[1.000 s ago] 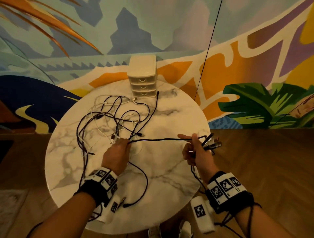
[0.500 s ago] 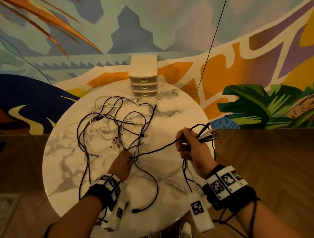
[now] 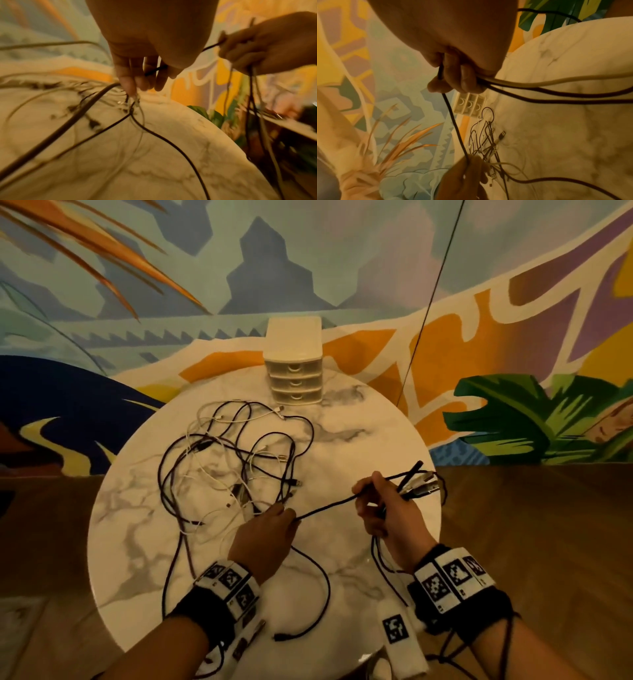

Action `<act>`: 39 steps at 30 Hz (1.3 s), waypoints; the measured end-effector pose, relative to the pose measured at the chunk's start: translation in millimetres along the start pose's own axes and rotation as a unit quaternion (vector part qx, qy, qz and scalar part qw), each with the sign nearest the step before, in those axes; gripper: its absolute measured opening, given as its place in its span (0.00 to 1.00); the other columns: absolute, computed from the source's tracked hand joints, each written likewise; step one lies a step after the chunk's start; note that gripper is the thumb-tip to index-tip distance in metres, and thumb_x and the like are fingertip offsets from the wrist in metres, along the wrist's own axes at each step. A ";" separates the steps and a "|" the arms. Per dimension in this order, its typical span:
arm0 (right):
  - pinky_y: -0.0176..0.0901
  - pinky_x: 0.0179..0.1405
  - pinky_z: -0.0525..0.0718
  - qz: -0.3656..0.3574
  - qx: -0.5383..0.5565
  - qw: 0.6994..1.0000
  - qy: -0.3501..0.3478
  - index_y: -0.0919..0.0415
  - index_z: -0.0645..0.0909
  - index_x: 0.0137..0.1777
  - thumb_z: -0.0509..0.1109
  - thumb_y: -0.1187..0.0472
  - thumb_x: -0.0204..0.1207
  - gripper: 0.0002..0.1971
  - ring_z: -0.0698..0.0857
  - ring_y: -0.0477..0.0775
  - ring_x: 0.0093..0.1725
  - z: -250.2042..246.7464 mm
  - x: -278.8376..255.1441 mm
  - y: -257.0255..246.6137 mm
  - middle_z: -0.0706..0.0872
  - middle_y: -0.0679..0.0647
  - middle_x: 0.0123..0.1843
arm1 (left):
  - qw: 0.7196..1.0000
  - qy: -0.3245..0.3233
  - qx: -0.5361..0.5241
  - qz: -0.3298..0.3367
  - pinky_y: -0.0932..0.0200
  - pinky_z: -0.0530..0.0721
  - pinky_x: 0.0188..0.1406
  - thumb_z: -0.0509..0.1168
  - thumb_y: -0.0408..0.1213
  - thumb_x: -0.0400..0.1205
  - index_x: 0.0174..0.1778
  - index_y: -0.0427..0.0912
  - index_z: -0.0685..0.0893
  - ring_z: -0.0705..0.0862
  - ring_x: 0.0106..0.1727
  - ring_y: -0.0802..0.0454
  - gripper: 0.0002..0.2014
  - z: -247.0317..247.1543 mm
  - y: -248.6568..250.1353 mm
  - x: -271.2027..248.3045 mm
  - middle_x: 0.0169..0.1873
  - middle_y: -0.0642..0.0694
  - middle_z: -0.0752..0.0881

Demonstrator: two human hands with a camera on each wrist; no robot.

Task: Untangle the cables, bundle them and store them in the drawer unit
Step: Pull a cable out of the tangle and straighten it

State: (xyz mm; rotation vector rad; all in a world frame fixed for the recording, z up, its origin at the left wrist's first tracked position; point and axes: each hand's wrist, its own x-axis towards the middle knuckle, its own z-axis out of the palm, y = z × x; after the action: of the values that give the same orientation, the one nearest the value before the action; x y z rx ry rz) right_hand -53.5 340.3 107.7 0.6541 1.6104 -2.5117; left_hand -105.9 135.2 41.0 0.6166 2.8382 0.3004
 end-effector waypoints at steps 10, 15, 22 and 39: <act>0.33 0.17 0.56 -0.080 0.042 0.992 0.093 0.62 0.78 0.38 0.51 0.50 0.86 0.22 0.59 0.44 0.16 -36.7 1.6 -33.9 0.76 0.52 0.23 | 0.993 0.051 -0.070 -0.075 0.49 0.81 0.50 0.58 0.39 0.85 0.58 0.39 0.81 0.81 0.55 0.40 0.12 7.7 -57.4 5.9 0.59 0.41 0.78; 0.32 0.16 0.55 -0.119 0.092 0.979 0.137 0.59 0.78 0.39 0.51 0.50 0.86 0.21 0.59 0.42 0.14 -60.8 5.2 -47.6 0.79 0.49 0.21 | 0.978 0.208 -0.025 -0.023 0.51 0.81 0.31 0.51 0.47 0.84 0.48 0.42 0.79 0.83 0.38 0.39 0.15 -23.9 -24.1 6.7 0.42 0.42 0.83; 0.35 0.20 0.53 -0.152 0.113 0.965 0.182 0.60 0.78 0.39 0.51 0.50 0.86 0.21 0.60 0.44 0.16 -85.3 -1.0 -62.0 0.81 0.49 0.23 | 0.984 0.164 0.009 -0.065 0.52 0.78 0.28 0.48 0.56 0.84 0.42 0.46 0.80 0.83 0.33 0.37 0.21 -71.6 8.4 13.1 0.28 0.42 0.85; 0.32 0.16 0.59 -0.169 -0.057 0.952 0.248 0.58 0.82 0.39 0.51 0.50 0.87 0.23 0.64 0.42 0.15 -183.6 -73.5 -87.0 0.82 0.51 0.24 | 0.940 -0.222 -0.209 0.154 0.62 0.79 0.47 0.65 0.51 0.80 0.74 0.48 0.67 0.81 0.46 0.55 0.28 -3.7 222.9 15.5 0.69 0.50 0.75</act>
State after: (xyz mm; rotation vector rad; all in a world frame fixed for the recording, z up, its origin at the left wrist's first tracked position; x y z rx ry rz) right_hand 43.2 529.7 145.7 1.1580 2.1811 -2.5890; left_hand -35.3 339.9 96.3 0.8973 2.1516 0.6975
